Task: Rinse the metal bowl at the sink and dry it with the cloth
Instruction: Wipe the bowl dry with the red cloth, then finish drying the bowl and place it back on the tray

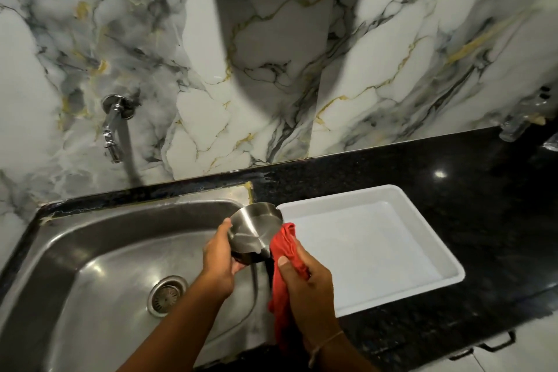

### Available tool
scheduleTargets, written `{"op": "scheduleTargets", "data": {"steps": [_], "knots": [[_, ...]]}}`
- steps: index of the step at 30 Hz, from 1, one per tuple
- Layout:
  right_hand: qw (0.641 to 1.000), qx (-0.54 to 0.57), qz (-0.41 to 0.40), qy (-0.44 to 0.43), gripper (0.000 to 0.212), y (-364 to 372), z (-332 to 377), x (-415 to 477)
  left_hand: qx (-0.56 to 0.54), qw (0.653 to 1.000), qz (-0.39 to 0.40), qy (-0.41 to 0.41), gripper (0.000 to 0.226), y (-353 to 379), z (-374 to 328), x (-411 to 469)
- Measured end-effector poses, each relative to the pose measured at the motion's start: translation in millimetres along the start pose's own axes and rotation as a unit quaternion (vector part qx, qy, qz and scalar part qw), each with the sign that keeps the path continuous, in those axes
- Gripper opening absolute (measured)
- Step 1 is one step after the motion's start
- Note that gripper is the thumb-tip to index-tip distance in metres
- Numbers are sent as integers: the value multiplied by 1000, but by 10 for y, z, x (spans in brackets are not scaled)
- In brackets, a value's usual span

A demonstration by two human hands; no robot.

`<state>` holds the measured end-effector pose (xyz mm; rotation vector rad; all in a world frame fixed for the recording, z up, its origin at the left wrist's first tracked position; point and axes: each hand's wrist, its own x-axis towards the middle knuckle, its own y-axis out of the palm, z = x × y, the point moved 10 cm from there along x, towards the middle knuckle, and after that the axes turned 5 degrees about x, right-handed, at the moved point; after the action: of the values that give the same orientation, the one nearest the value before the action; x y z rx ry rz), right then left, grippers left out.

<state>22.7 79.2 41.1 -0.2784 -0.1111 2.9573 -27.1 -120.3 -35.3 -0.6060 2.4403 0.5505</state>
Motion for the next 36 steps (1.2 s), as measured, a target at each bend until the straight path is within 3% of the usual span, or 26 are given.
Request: {"op": "scheduleTargets", "data": {"steps": [3,5,8,12,19,23,25,27,29,31,36], "knots": [[997,78,8,12,33,-420,-95,259,28,999,16,2,36,69,89,21],[998,61,-12,2,36,-880,-186,563,46,998,46,-8,40,185,212,1],[995,-89,-40,-33,41,-1545,-269,1121,65,994,84,-35,43,345,436,-81],[940,-335,-47,-41,55,-2100,-542,1861,96,990,91,-46,36,460,695,-155],[880,-475,29,5,57,-2237,-1175,2412,115,989,61,-71,30,586,935,-247],[849,-526,28,33,60,-2193,-1139,2318,112,989,69,-62,26,714,922,-246],[874,-487,-7,-6,58,-2095,-900,2174,112,989,72,-62,26,796,913,-224],[947,-316,-26,-52,44,-1912,-719,1939,109,989,74,-62,26,889,924,-180],[995,-91,9,32,26,-1647,-799,1678,126,988,67,-52,23,973,945,-115],[991,36,55,120,21,-1376,-919,1460,158,985,60,-35,17,1075,965,-56],[987,66,30,143,40,-1291,-1022,1431,207,977,54,-23,12,1297,1071,67]]}}
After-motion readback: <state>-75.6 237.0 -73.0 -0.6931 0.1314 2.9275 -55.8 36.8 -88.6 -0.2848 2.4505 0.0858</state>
